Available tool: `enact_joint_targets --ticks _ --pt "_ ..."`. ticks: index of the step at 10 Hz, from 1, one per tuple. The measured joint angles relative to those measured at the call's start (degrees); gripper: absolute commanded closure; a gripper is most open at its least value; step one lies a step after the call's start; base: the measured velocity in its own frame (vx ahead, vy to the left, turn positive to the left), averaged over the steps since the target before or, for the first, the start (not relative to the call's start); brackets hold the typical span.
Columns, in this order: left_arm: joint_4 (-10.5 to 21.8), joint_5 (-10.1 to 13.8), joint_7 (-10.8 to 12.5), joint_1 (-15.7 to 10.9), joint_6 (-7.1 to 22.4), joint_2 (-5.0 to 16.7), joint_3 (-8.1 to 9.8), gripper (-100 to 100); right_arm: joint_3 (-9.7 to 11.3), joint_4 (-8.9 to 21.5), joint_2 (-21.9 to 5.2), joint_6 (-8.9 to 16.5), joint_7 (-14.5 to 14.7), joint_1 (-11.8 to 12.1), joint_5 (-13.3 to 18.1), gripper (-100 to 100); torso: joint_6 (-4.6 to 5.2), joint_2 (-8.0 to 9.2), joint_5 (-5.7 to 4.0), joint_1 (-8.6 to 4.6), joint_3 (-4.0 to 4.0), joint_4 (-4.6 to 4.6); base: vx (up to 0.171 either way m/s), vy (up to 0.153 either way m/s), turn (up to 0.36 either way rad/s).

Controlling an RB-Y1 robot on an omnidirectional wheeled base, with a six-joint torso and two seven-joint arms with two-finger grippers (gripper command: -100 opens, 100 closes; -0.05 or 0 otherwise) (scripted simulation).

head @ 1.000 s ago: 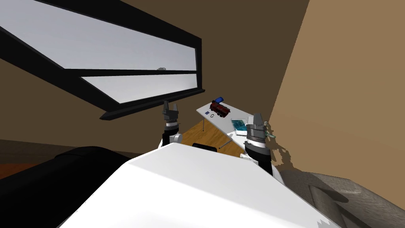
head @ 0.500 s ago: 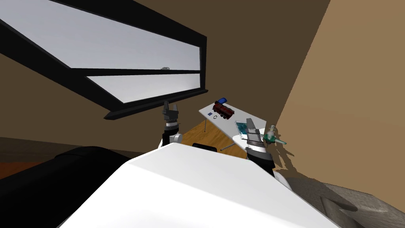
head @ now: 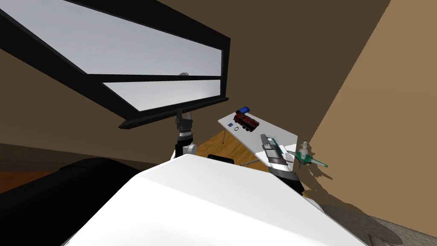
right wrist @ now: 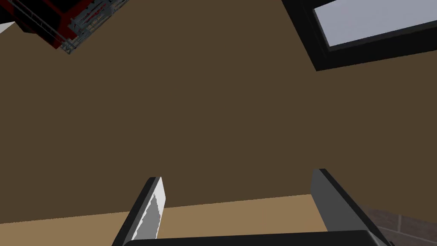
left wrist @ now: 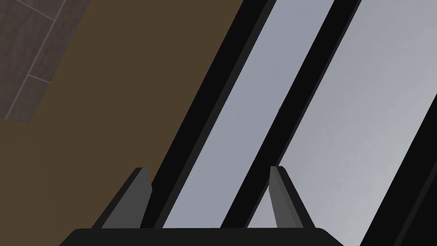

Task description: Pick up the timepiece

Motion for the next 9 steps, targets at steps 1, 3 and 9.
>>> enact_joint_targets --ticks 1,3,9 --pt "0.0 0.0 0.0 0.0 0.0 0.0 0.0 0 -0.1 -0.2 -0.3 0.5 0.6 1.4 1.2 -100 0.02 0.04 -0.01 -0.05 0.02 0.01 0.052 0.055 0.132" --pt "0.0 0.0 0.0 0.0 0.0 0.0 0.0 0 -0.7 -0.7 -1.6 1.9 1.9 4.1 4.1 -100 0.01 0.04 -0.01 -0.03 0.02 0.01 0.052 0.066 0.103" --pt "0.0 0.0 0.0 0.0 0.0 0.0 0.0 0 -2.5 -1.1 -5.4 5.5 6.2 12.9 13.2 -100 0.02 -0.04 0.0 -0.02 -0.03 -0.01 0.074 0.058 0.108"
